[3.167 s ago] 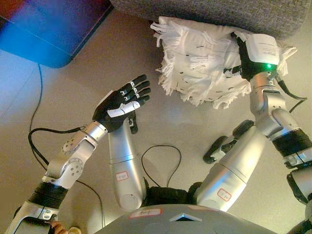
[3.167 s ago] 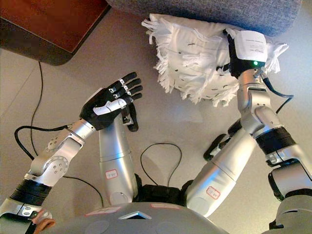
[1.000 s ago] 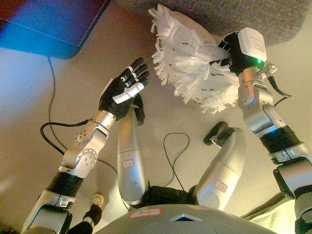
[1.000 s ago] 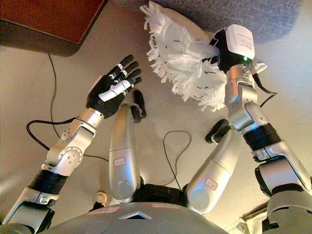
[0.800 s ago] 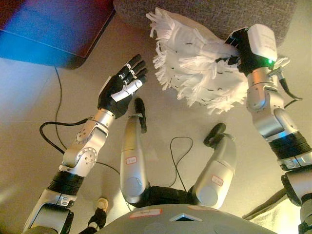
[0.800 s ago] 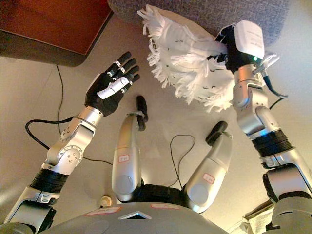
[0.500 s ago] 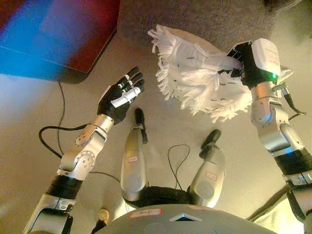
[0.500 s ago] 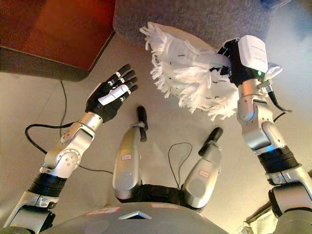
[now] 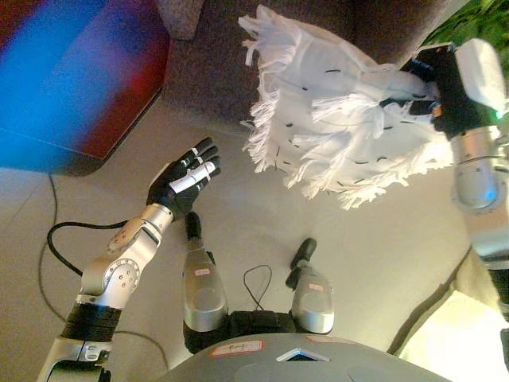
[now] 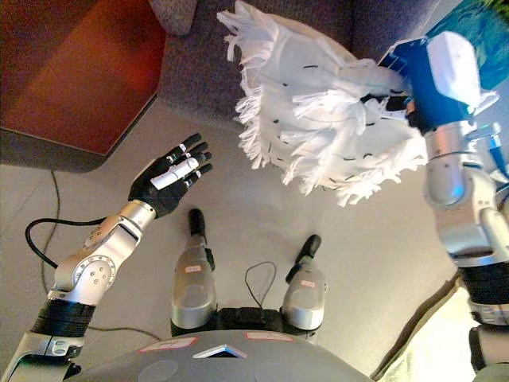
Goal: Pick up the pillow and put it on the sofa.
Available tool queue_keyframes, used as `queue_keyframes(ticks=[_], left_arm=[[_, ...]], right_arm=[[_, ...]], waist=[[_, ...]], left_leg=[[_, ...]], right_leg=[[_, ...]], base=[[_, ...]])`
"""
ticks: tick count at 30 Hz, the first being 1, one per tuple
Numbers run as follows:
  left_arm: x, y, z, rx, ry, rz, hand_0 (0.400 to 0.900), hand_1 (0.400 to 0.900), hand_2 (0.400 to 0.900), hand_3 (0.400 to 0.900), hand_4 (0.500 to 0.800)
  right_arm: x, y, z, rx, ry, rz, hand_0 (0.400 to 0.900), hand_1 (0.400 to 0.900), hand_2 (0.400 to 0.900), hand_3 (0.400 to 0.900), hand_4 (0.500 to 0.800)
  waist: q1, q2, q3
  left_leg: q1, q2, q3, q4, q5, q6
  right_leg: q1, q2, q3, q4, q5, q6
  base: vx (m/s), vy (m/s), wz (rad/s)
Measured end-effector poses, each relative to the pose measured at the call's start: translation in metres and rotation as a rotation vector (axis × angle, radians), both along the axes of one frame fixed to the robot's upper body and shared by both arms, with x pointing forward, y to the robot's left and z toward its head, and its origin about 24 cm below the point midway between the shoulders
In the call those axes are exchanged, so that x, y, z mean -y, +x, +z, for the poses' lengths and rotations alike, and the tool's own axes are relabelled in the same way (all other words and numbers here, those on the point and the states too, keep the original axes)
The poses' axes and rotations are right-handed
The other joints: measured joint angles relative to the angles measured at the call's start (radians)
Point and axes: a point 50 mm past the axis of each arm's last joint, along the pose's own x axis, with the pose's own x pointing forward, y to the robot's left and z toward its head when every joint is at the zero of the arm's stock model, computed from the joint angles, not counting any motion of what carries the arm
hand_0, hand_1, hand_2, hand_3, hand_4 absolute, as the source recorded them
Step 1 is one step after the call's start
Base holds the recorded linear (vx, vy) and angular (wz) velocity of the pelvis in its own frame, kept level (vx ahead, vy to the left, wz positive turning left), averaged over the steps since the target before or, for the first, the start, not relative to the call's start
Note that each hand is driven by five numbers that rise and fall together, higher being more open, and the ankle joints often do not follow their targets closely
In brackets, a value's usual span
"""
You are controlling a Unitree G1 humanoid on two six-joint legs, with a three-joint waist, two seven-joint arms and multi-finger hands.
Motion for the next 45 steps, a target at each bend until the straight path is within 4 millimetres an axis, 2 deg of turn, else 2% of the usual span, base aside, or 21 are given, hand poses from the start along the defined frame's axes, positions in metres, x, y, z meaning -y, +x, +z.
queue_keyframes(ticks=[5,6,8,11,13,16,20,21,25,28,33,36,45], left_arm=[[-0.008,-0.013,-0.012,-0.065,0.025,-0.004,0.900,0.900,0.900,0.900,0.800],[-0.012,-0.020,-0.018,-0.098,0.034,-0.007,0.900,0.900,0.900,0.900,0.800],[-0.017,-0.029,-0.024,-0.129,0.040,-0.003,0.900,0.900,0.900,0.900,0.800],[-0.021,-0.038,-0.029,-0.165,0.048,-0.023,0.900,0.900,0.900,0.900,0.800],[-0.023,-0.040,-0.030,-0.181,0.076,-0.045,0.900,0.900,0.900,0.900,0.800],[-0.023,-0.041,-0.030,-0.184,0.084,-0.085,0.900,0.900,0.900,0.900,0.800],[-0.025,-0.042,-0.030,-0.189,0.099,-0.121,0.900,0.900,0.900,0.900,0.800],[-0.027,-0.044,-0.030,-0.193,0.103,-0.116,0.900,0.900,0.900,0.900,0.800],[-0.035,-0.047,-0.029,-0.202,0.119,-0.093,0.900,0.900,0.900,0.900,0.800],[-0.036,-0.047,-0.027,-0.192,0.121,-0.117,0.900,0.900,0.900,0.900,0.800],[-0.040,-0.051,-0.026,-0.204,0.144,-0.144,0.900,0.900,0.900,0.900,0.800],[-0.041,-0.050,-0.025,-0.201,0.146,-0.149,0.900,0.900,0.900,0.900,0.800],[-0.039,-0.049,-0.024,-0.189,0.149,-0.151,0.900,0.900,0.900,0.900,0.800]], right_arm=[[0.021,0.002,0.008,-0.054,-0.019,-0.019,0.400,0.400,0.400,0.400,0.500],[0.033,0.005,0.008,-0.077,-0.017,-0.043,0.400,0.400,0.400,0.400,0.500],[0.044,0.015,0.012,-0.115,-0.044,-0.072,0.400,0.400,0.400,0.400,0.500],[0.056,0.025,0.019,-0.165,-0.075,-0.111,0.400,0.400,0.400,0.400,0.500],[0.061,0.037,0.019,-0.212,-0.057,-0.139,0.400,0.400,0.400,0.400,0.500],[0.067,0.052,0.021,-0.300,-0.051,-0.185,0.400,0.400,0.400,0.400,0.500],[0.076,0.058,0.014,-0.408,-0.066,-0.242,0.400,0.400,0.400,0.400,0.500],[0.076,0.059,0.012,-0.422,-0.066,-0.252,0.900,0.900,0.900,0.900,0.800],[0.072,0.065,0.007,-0.434,-0.034,-0.254,0.900,0.900,0.900,0.900,0.800],[0.083,0.065,0.007,-0.437,-0.018,-0.329,0.900,0.900,0.900,0.900,0.800],[0.097,0.066,0.047,-0.218,0.031,-0.486,0.900,0.900,0.900,0.900,0.800],[0.097,0.065,0.063,-0.113,0.059,-0.505,0.900,0.900,0.900,0.900,0.800],[0.093,0.060,0.071,-0.017,0.149,-0.456,0.900,0.900,0.900,0.900,0.800]], waist=[[0.010,-0.036,-0.096],[0.029,-0.052,-0.138],[0.036,-0.064,-0.178],[0.061,-0.074,-0.204],[0.081,-0.077,-0.210],[0.129,-0.082,-0.214],[0.176,-0.081,-0.214],[0.181,-0.081,-0.214],[0.202,-0.080,-0.213],[0.223,-0.078,-0.212],[0.224,-0.073,-0.208],[0.221,-0.072,-0.207],[0.207,-0.071,-0.206]], left_leg=[[0.034,0.000,-0.007,-0.027,0.000,-0.004],[0.054,0.002,-0.005,-0.040,-0.001,-0.008],[0.069,0.004,-0.011,-0.046,0.000,-0.012],[0.084,0.007,-0.017,-0.052,-0.004,-0.013],[0.085,0.010,-0.055,-0.056,-0.002,-0.019],[0.077,0.018,-0.083,-0.057,0.003,-0.027],[0.063,0.018,-0.118,-0.056,0.013,-0.029],[0.059,0.016,-0.128,-0.058,0.014,-0.029],[0.058,0.014,-0.139,-0.058,0.017,-0.031],[0.050,0.012,-0.151,-0.057,0.018,-0.030],[0.038,0.009,-0.170,-0.057,0.023,-0.030],[0.037,0.011,-0.169,-0.061,0.024,-0.033],[0.061,0.017,-0.149,-0.069,0.024,-0.034]], right_leg=[[0.039,0.006,-0.011,-0.013,0.000,0.000],[0.062,0.013,-0.019,-0.032,0.000,0.000],[0.090,0.020,-0.030,-0.052,0.000,0.000],[0.116,0.027,-0.037,-0.071,0.000,0.000],[0.139,0.040,-0.064,-0.087,0.000,0.000],[0.147,0.058,-0.077,-0.108,0.000,0.000],[0.166,0.067,-0.110,-0.121,-0.001,0.000],[0.172,0.068,-0.118,-0.121,-0.001,0.000],[0.180,0.069,-0.132,-0.120,-0.001,0.000],[0.183,0.069,-0.141,-0.120,-0.001,0.000],[0.185,0.071,-0.145,-0.121,-0.001,0.000],[0.179,0.072,-0.143,-0.121,-0.001,0.000],[0.174,0.073,-0.115,-0.118,0.000,-0.001]], base=[[0.19,-0.067,0.12],[0.21,-0.070,0.13],[0.22,-0.095,0.15],[0.19,-0.138,0.18],[0.12,-0.085,0.18],[0.10,-0.030,0.20],[0.12,-0.017,0.20],[0.08,-0.060,0.16],[0.06,-0.059,0.14],[0.02,-0.063,0.09],[-0.04,-0.055,-0.02],[-0.03,0.008,-0.13],[-0.01,0.047,-0.16]])
